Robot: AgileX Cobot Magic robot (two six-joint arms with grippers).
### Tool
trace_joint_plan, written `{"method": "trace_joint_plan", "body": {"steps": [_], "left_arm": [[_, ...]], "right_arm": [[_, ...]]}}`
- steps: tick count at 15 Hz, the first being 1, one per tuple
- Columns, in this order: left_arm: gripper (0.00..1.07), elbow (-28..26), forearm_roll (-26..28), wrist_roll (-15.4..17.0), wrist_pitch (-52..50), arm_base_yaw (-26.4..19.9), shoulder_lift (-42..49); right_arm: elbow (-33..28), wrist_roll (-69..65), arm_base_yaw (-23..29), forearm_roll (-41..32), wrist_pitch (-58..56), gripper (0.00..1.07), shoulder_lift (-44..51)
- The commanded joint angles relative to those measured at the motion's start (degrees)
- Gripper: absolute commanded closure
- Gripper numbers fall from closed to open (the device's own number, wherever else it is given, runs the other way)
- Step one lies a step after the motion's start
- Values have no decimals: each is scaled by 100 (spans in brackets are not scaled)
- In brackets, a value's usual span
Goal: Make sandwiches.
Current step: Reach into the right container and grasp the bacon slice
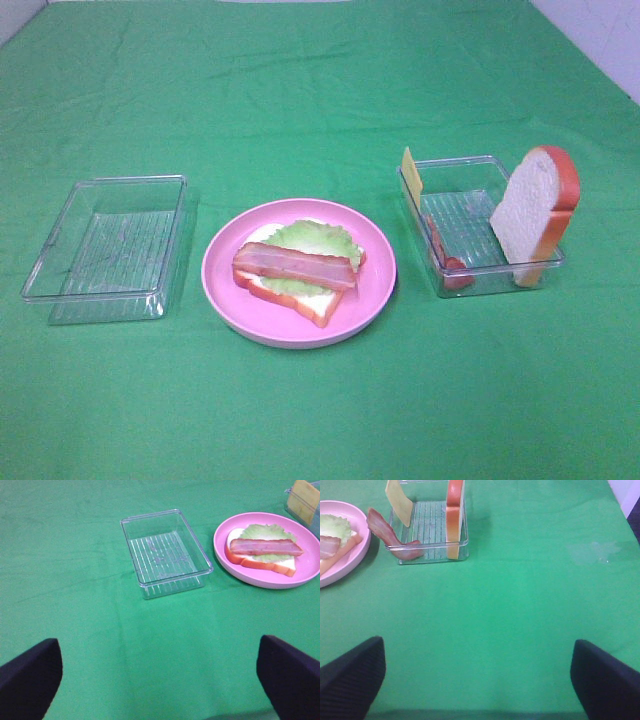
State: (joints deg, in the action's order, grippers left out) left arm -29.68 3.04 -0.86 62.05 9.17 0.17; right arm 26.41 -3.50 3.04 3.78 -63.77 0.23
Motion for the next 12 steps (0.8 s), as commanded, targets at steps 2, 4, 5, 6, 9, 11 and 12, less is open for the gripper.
{"method": "trace_joint_plan", "body": {"steps": [2,4,5,6,9,11,12], "left_arm": [[6,6,34,6,-34,-6,109],[6,6,34,0,-34,-304,109],[6,6,34,0,-34,-567,109],[6,6,34,0,-34,-877,115],[6,6,46,6,-34,-1272,126],[6,6,46,6,-34,-1272,126],[6,6,40,6,-34,-1272,109]], "right_arm": [[-34,52,-40,-34,63,11,143],[-34,52,-40,-34,63,11,143],[-34,52,-40,-34,63,11,143],[-34,52,-40,-34,63,11,143],[-34,52,-40,-34,63,11,143],[-34,52,-40,-34,63,11,143],[-34,52,-40,-34,63,11,143]]}}
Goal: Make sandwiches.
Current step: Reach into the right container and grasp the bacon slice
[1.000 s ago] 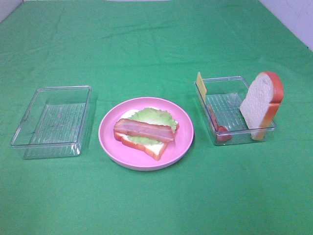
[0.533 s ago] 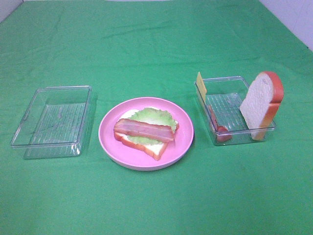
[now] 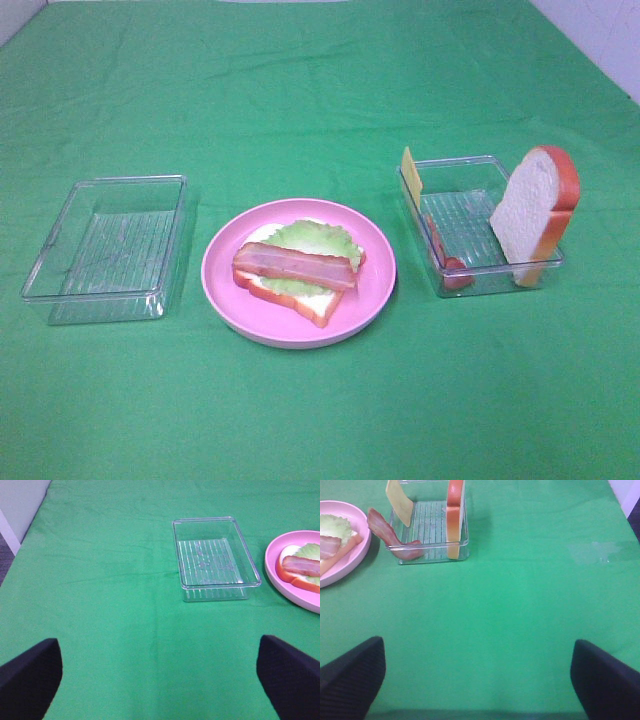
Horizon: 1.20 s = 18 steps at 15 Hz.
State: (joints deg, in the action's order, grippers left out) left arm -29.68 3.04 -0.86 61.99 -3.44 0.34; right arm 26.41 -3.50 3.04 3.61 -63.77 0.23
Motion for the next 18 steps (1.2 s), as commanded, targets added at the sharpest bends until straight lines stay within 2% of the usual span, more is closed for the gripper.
{"method": "trace_joint_plan", "body": {"steps": [1,9,12,15,16,17,18], "left_arm": [[6,6,40,6,-29,-11,80],[6,6,40,6,-29,-11,80],[6,6,40,6,-29,-11,80],[6,6,40,6,-29,-11,80],[6,6,40,6,-29,-11,80],[6,6,40,6,-29,-11,80],[6,6,40,6,-29,-11,80]], "right_arm": [[-34,52,-40,-17,63,11,143],[6,34,-40,17,120,11,126],[103,34,-40,34,361,11,-212],[126,34,-40,11,1558,11,-963],[126,34,-40,11,2567,11,-1690],[126,34,-40,11,2567,11,-1690],[126,34,-40,11,3163,11,-2366]]}}
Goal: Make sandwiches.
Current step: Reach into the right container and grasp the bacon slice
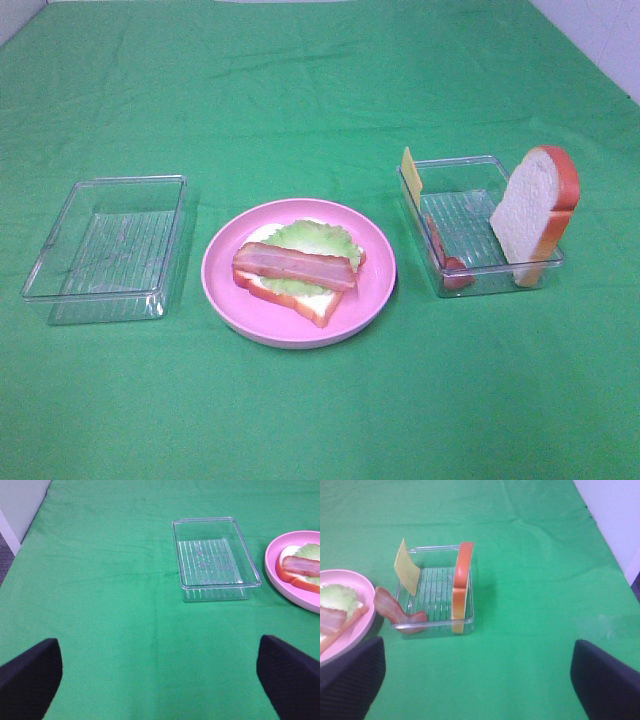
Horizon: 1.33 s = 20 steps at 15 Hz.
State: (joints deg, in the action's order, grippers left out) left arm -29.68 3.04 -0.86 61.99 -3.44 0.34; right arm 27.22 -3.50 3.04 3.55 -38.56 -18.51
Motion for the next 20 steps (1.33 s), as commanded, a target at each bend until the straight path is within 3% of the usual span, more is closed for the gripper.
{"method": "trace_joint_plan", "body": {"steps": [1,2,4,8,11,12,16,20], "left_arm": [[6,6,40,6,-29,-11,80],[6,6,40,6,-29,-11,80],[6,6,40,6,-29,-11,80],[6,6,40,6,-29,-11,80],[6,6,40,6,-29,-11,80],[6,6,40,6,-29,-11,80],[6,6,40,6,-29,-11,80],[6,6,40,6,-29,-11,80]], "right_arm": [[52,34,-40,17,814,11,-756],[235,34,-40,-23,1203,11,-1868],[762,34,-40,-29,1186,11,-3060],[2023,69,-34,-235,722,11,-4922],[3220,458,-34,-481,-160,11,-6142],[3930,493,-34,-544,-808,11,-6841],[4870,751,-34,-1094,-1707,11,-7723],[5088,882,-34,-1243,-1673,11,-8262]]}}
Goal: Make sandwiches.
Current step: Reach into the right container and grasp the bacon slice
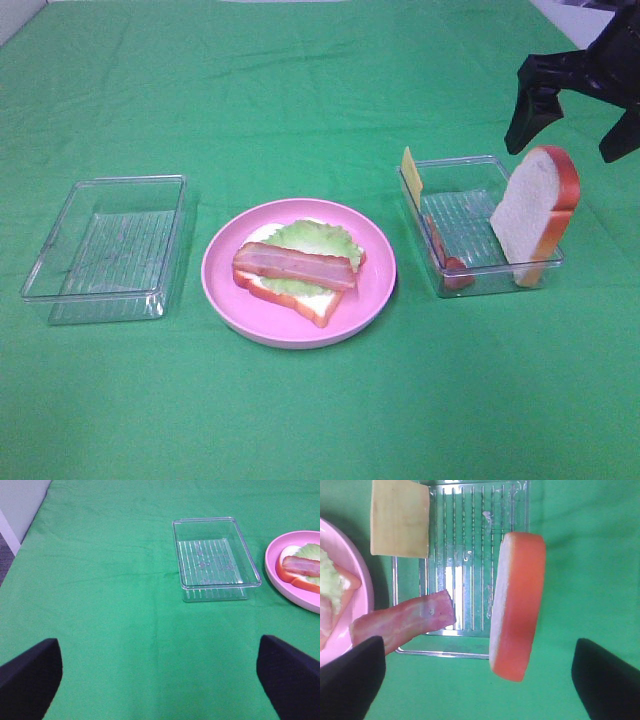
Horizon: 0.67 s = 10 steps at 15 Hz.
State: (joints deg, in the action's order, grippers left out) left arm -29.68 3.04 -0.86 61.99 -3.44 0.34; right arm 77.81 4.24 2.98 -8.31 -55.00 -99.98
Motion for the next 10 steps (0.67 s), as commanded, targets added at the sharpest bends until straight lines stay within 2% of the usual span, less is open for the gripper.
{"method": "trace_joint_plan", "body": {"steps": [1,4,6,8,10], "left_arm": [[6,6,40,6,-29,-11,80],[6,6,40,6,-29,-11,80],[6,6,40,6,-29,-11,80],[6,6,40,6,-29,-11,80],[6,6,40,6,-29,-11,80]], "right_arm": [[29,109,-29,-57,-29,11,-143],[132,195,-29,-6,-74,11,-149],[464,195,80,74,-315,11,-149],[739,189,424,378,-453,11,-155],[882,74,1008,831,-441,11,-201]]}}
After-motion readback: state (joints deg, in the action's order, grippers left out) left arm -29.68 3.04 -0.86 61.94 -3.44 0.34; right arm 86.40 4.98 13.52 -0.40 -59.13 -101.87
